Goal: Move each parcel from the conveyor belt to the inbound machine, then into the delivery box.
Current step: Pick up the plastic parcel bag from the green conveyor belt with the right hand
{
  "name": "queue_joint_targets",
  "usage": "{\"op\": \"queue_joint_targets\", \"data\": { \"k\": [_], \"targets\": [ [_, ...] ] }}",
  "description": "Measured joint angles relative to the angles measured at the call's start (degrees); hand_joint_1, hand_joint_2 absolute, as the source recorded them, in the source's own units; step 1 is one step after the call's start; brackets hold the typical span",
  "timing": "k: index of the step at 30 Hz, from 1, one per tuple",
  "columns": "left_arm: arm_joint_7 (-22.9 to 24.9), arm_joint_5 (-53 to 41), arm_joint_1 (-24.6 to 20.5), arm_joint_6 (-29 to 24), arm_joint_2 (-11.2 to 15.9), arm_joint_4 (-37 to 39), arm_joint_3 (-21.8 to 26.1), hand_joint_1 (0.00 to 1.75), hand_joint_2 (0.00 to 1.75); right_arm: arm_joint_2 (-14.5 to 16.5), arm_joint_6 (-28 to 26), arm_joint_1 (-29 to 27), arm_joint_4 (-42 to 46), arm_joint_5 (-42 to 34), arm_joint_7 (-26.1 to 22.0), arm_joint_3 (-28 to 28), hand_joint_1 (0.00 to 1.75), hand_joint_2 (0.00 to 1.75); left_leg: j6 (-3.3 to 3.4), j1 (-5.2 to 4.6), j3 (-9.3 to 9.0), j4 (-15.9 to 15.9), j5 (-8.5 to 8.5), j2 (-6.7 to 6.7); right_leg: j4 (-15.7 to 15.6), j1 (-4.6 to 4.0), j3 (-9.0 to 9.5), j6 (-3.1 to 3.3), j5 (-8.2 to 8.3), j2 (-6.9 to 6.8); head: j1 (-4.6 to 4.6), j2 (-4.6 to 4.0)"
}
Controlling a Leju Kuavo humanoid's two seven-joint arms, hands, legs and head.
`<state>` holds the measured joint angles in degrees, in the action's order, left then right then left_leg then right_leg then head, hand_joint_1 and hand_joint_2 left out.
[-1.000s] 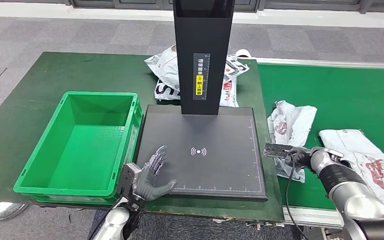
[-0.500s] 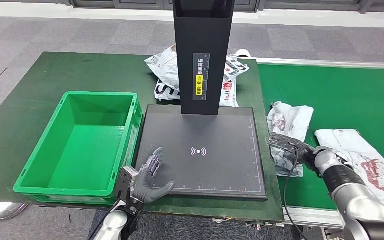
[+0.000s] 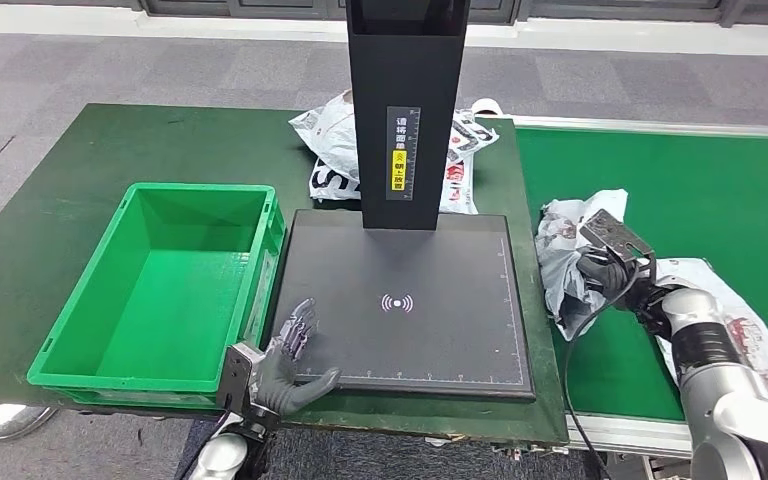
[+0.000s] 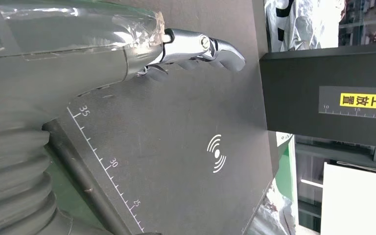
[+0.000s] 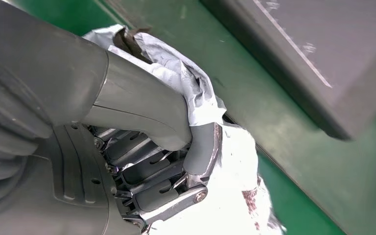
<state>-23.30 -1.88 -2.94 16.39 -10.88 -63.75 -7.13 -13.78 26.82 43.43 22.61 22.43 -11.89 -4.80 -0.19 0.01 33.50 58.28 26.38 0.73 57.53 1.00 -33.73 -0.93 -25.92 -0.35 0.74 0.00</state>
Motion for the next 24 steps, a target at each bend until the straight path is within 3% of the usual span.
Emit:
{"op": "queue_joint_targets", "data": {
  "k": [12,16,21,24],
  "targets": [
    [0.1,-0.1,0.8,-1.0,0.0,-1.0,0.0,0.0,1.75,1.4,-1.6,1.0,2.3,-4.6,0.3,-3.2,1.75,1.75,-0.01,0.0,0.0,0.0,-0.01,-0.01,0.0,0.0,0.02,0.0,0.0,0.01,0.0,0.0],
    [0.4,-0.9,1.0,-1.0,-0.1,-1.8,0.0,0.0,1.75,4.7,-0.9,0.6,6.6,-6.3,-0.8,-2.6,1.75,1.75,-0.02,0.02,-0.01,0.0,-0.02,-0.07,0.0,-0.01,-0.01,0.01,0.0,0.08,0.0,0.0],
    [0.9,-2.0,1.2,-0.8,-0.3,-2.6,0.1,0.0,1.75,10.4,-1.7,0.5,15.1,-11.6,2.3,2.3,1.75,1.75,-0.1,0.08,-0.02,-0.1,-0.07,-0.13,0.1,-0.05,-0.1,0.03,0.0,0.16,-0.01,0.0],
    [0.9,-2.2,1.4,-0.8,-0.5,-2.8,0.2,0.0,1.75,12.1,-2.4,0.7,18.5,-13.9,3.2,5.2,1.75,1.75,-0.13,0.11,0.01,-0.1,-0.09,0.02,0.1,-0.07,-0.07,0.04,-0.01,0.01,0.0,0.0]
  ]
}}
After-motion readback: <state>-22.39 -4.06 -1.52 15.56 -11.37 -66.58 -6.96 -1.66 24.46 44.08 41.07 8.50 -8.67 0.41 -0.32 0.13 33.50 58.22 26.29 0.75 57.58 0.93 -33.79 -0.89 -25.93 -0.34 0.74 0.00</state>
